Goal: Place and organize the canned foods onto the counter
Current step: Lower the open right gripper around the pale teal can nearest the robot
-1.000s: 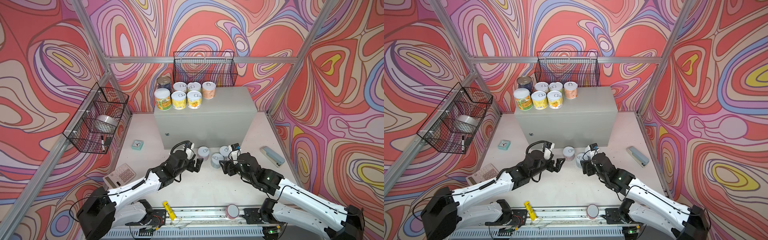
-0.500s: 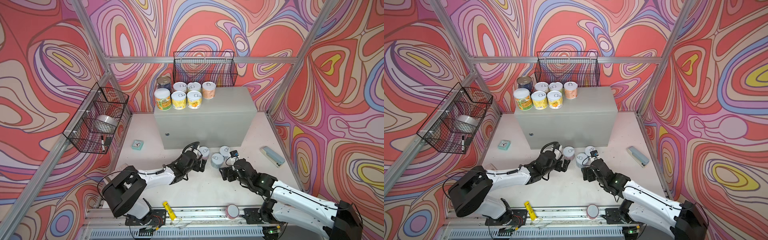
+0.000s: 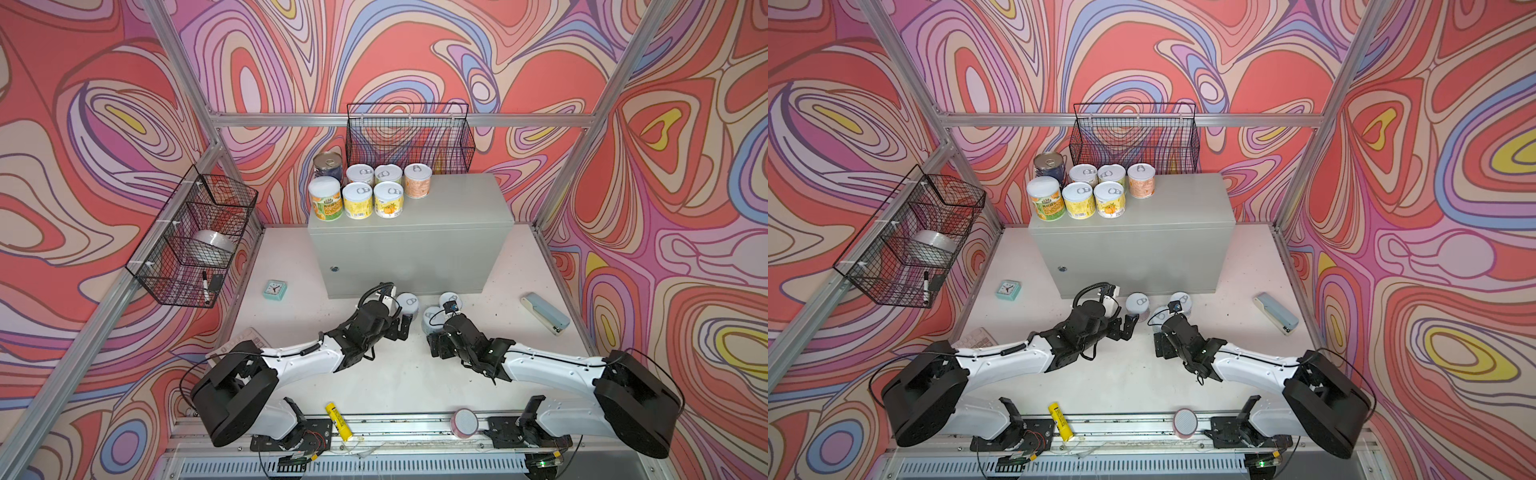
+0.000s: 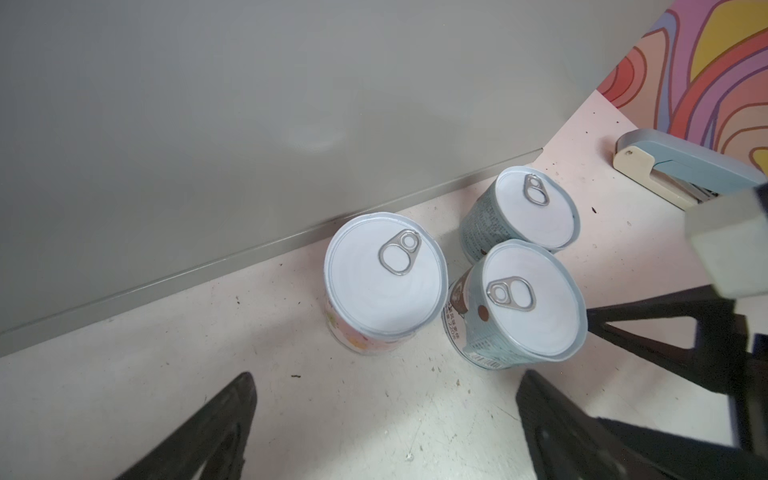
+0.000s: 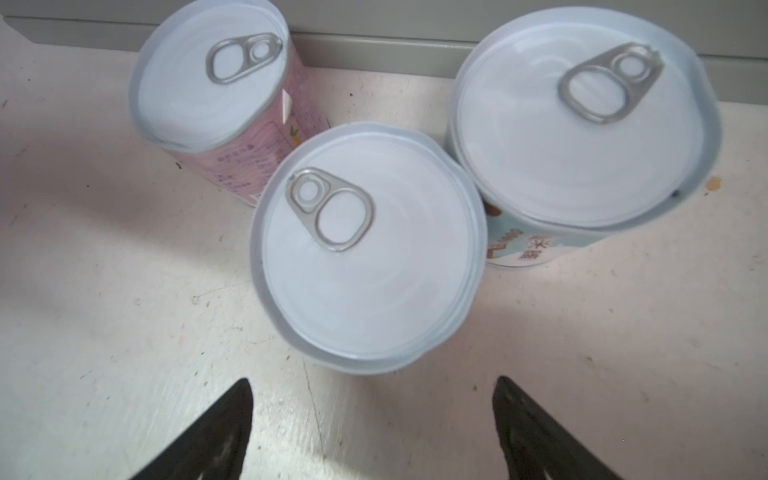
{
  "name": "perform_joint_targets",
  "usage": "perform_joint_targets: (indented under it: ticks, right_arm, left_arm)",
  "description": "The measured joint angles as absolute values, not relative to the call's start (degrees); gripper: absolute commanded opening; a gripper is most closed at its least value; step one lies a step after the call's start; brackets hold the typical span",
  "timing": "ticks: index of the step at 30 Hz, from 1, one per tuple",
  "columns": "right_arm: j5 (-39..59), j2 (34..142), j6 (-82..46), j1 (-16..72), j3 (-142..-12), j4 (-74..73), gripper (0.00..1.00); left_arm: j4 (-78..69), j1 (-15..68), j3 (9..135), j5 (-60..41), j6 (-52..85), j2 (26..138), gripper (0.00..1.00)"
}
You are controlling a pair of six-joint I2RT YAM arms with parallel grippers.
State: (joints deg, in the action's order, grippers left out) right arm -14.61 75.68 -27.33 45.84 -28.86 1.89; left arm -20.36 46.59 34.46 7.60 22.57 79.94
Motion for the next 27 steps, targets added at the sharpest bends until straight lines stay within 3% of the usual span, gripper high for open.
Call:
perform_joint_targets:
  ticks: [15,27]
  right_arm:
    - [-15.64,88.27,-26.46,44.69,-33.08,-9.37,0.88]
    - [-14.52,91.64,-26.55,43.16,-34.28,-11.7,0.89]
  left_arm:
    - [-18.31,46.59,32.67,8.95,22.5,75.99,0.99]
    - [-17.61,46.59,32.62,9.23,22.11,76.18,0.99]
